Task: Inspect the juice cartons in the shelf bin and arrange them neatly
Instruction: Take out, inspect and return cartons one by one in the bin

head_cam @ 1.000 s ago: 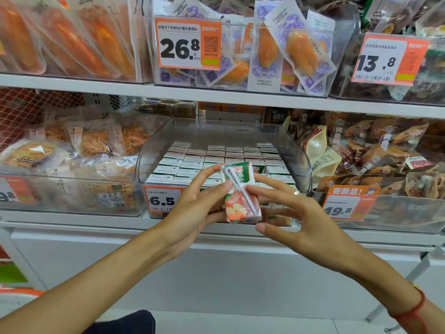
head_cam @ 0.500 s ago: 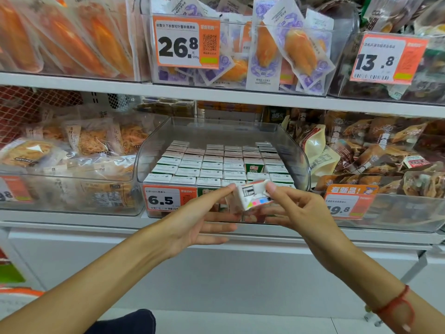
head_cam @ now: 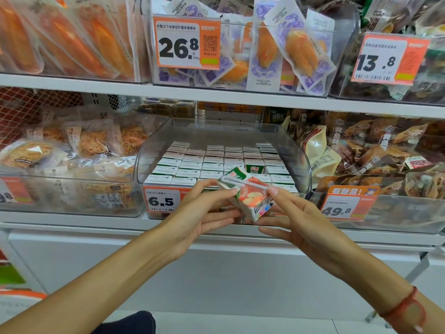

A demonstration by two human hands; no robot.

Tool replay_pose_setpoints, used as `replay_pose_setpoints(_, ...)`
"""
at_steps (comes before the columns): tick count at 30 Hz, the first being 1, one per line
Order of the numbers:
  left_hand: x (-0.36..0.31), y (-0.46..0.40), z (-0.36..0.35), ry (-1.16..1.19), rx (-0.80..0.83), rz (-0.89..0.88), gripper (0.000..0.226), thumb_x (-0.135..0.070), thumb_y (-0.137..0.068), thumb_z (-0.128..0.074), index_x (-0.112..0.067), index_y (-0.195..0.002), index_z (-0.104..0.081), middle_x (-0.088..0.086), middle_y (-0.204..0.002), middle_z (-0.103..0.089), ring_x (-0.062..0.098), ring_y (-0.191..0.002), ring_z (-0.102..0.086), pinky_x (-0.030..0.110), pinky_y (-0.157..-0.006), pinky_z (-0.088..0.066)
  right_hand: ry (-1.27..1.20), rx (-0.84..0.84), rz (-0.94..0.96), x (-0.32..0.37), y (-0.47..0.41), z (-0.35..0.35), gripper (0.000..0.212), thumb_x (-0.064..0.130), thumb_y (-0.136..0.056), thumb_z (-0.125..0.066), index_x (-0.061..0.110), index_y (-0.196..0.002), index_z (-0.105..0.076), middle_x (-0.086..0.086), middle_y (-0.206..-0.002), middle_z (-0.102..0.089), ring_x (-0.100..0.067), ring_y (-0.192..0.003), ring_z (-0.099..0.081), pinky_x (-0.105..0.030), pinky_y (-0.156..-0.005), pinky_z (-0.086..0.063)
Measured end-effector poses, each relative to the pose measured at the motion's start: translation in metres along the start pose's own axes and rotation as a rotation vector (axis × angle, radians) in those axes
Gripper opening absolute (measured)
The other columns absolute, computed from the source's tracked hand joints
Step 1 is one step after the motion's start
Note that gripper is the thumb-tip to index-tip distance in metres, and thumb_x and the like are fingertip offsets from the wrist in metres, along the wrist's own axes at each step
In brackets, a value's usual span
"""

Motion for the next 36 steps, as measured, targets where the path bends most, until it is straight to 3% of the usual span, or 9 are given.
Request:
replay_pose_setpoints(8, -0.027, 0.005, -0.006, -0.253, -0.055, -0.276, 0.041, -0.025, -0.079, -0.078, -0.047, -0.109, -0.059, -0.004, -0.102, -0.076, 0.016, -0.091, -0.074, 0.033, -0.080, -0.058, 0.017, -0.061, 0.177, 0.017, 0.003, 0.001, 0.049, 0.036, -0.067, -0.076, 0.018, -0.113, -0.071, -0.001, -0.099, -0.076, -0.018, -0.093, -0.073, -0.023, -0.075, -0.059)
replay_pose_setpoints(11, -0.017, 0.003, 0.002, -0.205, -0.081, -0.156, 0.029, -0.017, -0.093, -0.064, -0.032, -0.118, -0.060, 0.001, -0.095, -0.077, 0.017, -0.087, -0.075, 0.024, -0.067, -0.060, 0.342, -0.219, 0.384, 0.036, 0.009, 0.012, 0.047, 0.036, -0.067, -0.081, 0.023, -0.110, -0.071, 0.010, -0.097, -0.075, -0.011, -0.088, -0.072, -0.027, -0.075, -0.059)
replay_pose_setpoints(15, 0.004, 0.002, 0.008, 0.056, -0.074, 0.092, 0.030, -0.030, -0.101, -0.047, -0.013, -0.123, -0.058, 0.015, -0.100, -0.075, 0.027, -0.090, -0.074, 0.033, -0.069, -0.062, 0.854, -0.297, 0.716, 0.058, 0.026, 0.003, 0.051, 0.024, -0.074, -0.083, 0.026, -0.122, -0.066, 0.022, -0.110, -0.065, -0.003, -0.099, -0.066, -0.028, -0.082, -0.058)
replay_pose_setpoints(19, 0.020, 0.007, -0.008, 0.095, 0.088, 0.268, 0.051, -0.048, -0.085, -0.063, -0.014, -0.122, -0.061, 0.016, -0.111, -0.072, 0.029, -0.101, -0.071, 0.035, -0.082, -0.060, 1.196, -0.225, 0.976, 0.063, 0.038, -0.026, 0.049, 0.016, -0.077, -0.082, 0.024, -0.123, -0.066, 0.009, -0.117, -0.066, -0.013, -0.103, -0.063, -0.032, -0.080, -0.057)
replay_pose_setpoints(22, 0.021, 0.006, -0.008, 0.136, 0.091, 0.280, 0.054, -0.035, -0.075, -0.073, -0.014, -0.123, -0.062, 0.017, -0.111, -0.072, 0.029, -0.100, -0.071, 0.036, -0.082, -0.059, 1.339, -0.208, 1.083, 0.064, 0.039, -0.039, 0.051, 0.013, -0.074, -0.082, 0.022, -0.122, -0.067, 0.006, -0.120, -0.067, -0.016, -0.109, -0.062, -0.031, -0.088, -0.054)
replay_pose_setpoints(27, -0.014, -0.002, 0.025, -0.056, -0.150, 0.047, 0.056, -0.032, -0.065, -0.079, -0.009, -0.113, -0.066, 0.011, -0.094, -0.077, 0.022, -0.089, -0.074, 0.028, -0.075, -0.061, 1.361, -0.264, 0.854, 0.057, 0.009, -0.019, 0.059, 0.032, -0.084, -0.074, 0.021, -0.137, -0.052, 0.001, -0.134, -0.059, -0.020, -0.123, -0.054, -0.034, -0.099, -0.047)
replay_pose_setpoints(30, -0.045, -0.007, 0.039, -0.063, -0.259, -0.140, 0.056, -0.035, -0.070, -0.075, -0.013, -0.119, -0.061, 0.005, -0.097, -0.077, 0.015, -0.092, -0.074, 0.028, -0.082, -0.058, 1.468, -0.363, 0.625, 0.042, -0.013, 0.017, 0.059, 0.047, -0.097, -0.048, 0.019, -0.148, -0.036, -0.001, -0.150, -0.042, -0.021, -0.143, -0.032, -0.038, -0.119, -0.023)
replay_pose_setpoints(32, -0.058, -0.016, 0.040, -0.054, -0.280, -0.212, 0.042, -0.033, -0.079, -0.072, -0.015, -0.116, -0.063, 0.001, -0.097, -0.077, 0.011, -0.093, -0.073, 0.028, -0.087, -0.054, 1.532, -0.457, 0.524, 0.038, -0.022, 0.042, 0.060, 0.050, -0.100, -0.033, 0.018, -0.151, -0.029, -0.002, -0.157, -0.030, -0.020, -0.149, -0.018, -0.040, -0.123, -0.010)
replay_pose_setpoints(36, -0.072, -0.055, 0.024, -0.131, -0.354, -0.307, 0.030, -0.026, -0.087, -0.071, -0.016, -0.114, -0.063, -0.002, -0.101, -0.073, 0.007, -0.089, -0.070, 0.016, -0.069, -0.054, 1.559, -0.561, 0.483, 0.040, -0.028, 0.065, 0.070, 0.057, -0.099, -0.010, 0.016, -0.155, -0.015, -0.004, -0.162, -0.009, -0.023, -0.151, -0.006, -0.039, -0.122, 0.000)
Point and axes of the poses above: each hand's wrist, its own y-axis away from the middle knuckle, its own z-axis out of the back of the hand, x = y × z, the point moved 10 cm from there along -y, towards the middle knuckle
